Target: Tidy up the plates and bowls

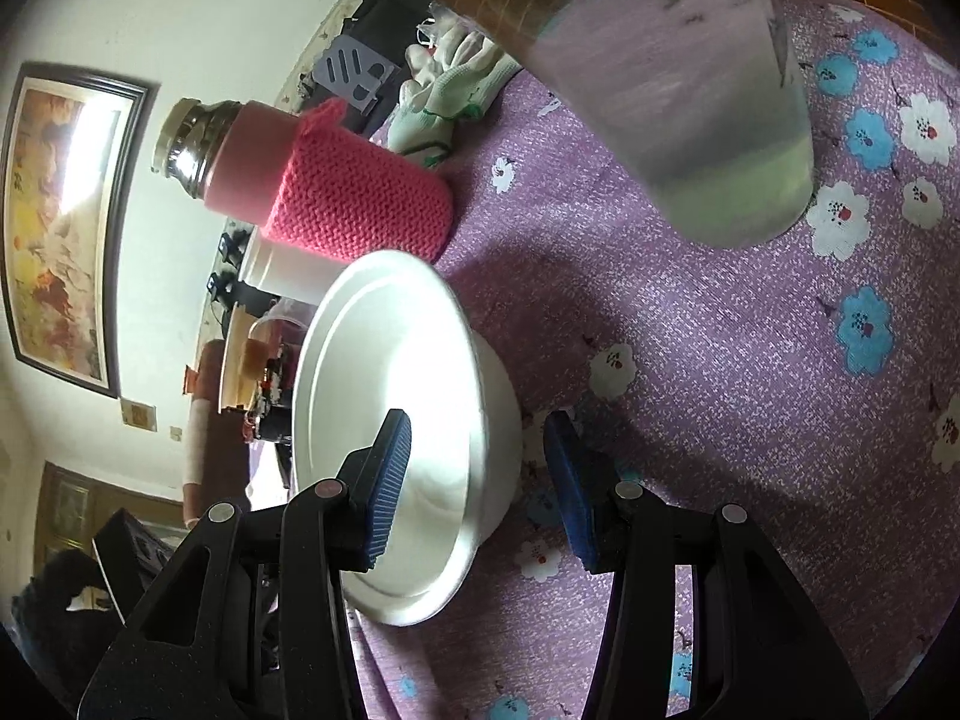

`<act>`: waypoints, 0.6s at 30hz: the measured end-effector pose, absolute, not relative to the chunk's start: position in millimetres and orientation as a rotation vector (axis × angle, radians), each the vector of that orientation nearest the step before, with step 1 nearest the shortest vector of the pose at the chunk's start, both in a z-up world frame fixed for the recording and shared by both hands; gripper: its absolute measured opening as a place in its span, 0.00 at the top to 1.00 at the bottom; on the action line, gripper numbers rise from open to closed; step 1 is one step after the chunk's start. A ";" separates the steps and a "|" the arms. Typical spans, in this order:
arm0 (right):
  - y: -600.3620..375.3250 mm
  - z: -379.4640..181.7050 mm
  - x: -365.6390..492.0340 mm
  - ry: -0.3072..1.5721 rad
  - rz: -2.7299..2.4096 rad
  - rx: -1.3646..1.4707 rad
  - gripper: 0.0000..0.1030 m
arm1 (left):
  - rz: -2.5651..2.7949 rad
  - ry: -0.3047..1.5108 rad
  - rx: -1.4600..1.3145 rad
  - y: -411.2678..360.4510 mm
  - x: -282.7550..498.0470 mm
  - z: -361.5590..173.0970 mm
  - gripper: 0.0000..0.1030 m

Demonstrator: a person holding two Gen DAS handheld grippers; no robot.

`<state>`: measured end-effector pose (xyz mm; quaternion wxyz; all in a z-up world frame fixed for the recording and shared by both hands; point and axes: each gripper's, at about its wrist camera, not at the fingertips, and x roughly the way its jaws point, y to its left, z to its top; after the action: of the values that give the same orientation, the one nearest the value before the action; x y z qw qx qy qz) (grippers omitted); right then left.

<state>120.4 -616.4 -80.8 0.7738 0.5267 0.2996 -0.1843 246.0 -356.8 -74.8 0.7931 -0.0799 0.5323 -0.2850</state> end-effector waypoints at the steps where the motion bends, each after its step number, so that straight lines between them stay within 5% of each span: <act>1: -615.9 -80.6 120.6 0.650 -0.396 1.141 0.55 | -0.623 1.139 -0.183 -356.3 244.8 -72.8 0.25; 5: -614.6 -82.1 121.8 0.659 -0.400 1.145 0.55 | -0.614 1.129 -0.145 -364.0 239.7 -75.5 0.26; 9: -614.9 -79.7 120.3 0.640 -0.421 1.132 0.55 | -0.601 1.110 -0.053 -380.7 231.2 -83.4 0.45; 18: -614.5 -78.0 119.6 0.636 -0.430 1.119 0.55 | -0.579 1.086 -0.041 -378.0 231.9 -80.7 0.45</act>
<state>119.6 -614.5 -78.0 0.7786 0.5175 0.2940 -0.1989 231.9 -378.0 -80.7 0.8164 -0.0193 0.5092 -0.2716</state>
